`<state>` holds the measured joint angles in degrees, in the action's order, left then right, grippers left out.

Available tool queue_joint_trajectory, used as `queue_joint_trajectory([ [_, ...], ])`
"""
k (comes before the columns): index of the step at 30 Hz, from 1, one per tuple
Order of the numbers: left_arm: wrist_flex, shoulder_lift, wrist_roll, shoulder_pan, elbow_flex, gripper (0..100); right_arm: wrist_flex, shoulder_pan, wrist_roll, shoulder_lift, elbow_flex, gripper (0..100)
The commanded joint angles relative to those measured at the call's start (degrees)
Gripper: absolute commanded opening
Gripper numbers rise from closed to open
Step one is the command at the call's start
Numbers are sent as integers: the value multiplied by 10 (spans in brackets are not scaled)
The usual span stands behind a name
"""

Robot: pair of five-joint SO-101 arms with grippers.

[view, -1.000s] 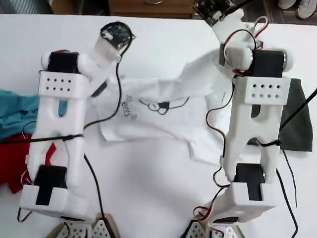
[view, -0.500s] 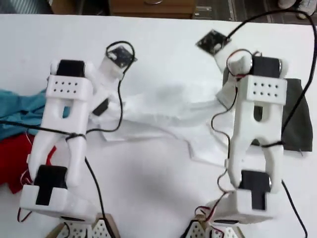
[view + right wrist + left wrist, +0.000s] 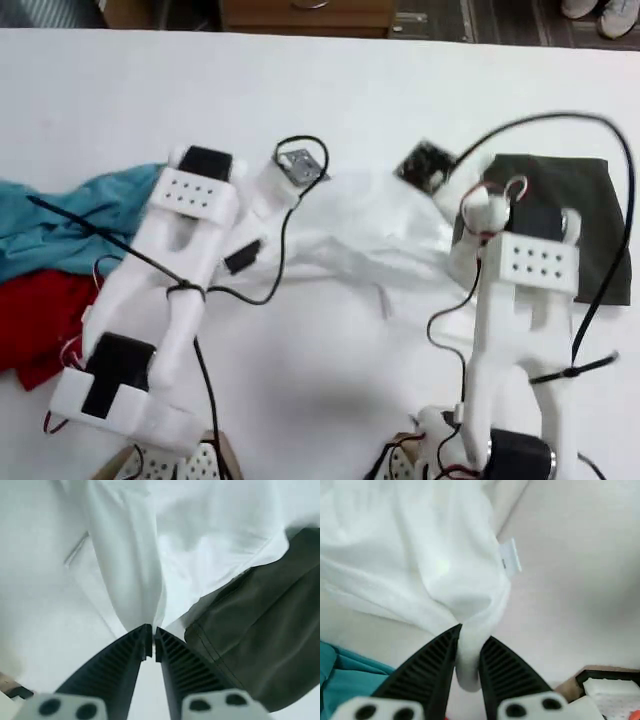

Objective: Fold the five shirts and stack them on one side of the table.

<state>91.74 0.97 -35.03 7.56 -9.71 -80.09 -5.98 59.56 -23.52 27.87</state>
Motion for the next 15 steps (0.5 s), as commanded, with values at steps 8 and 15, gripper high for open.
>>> queue_joint_trajectory([
  [8, -128, -2, -5, -66, -80, 21, 124, -6, 8, -53, 148, 21],
  [15, -142, 37, -41, -66, -110, 21, 151, -6, 8, -51, 171, 21],
])
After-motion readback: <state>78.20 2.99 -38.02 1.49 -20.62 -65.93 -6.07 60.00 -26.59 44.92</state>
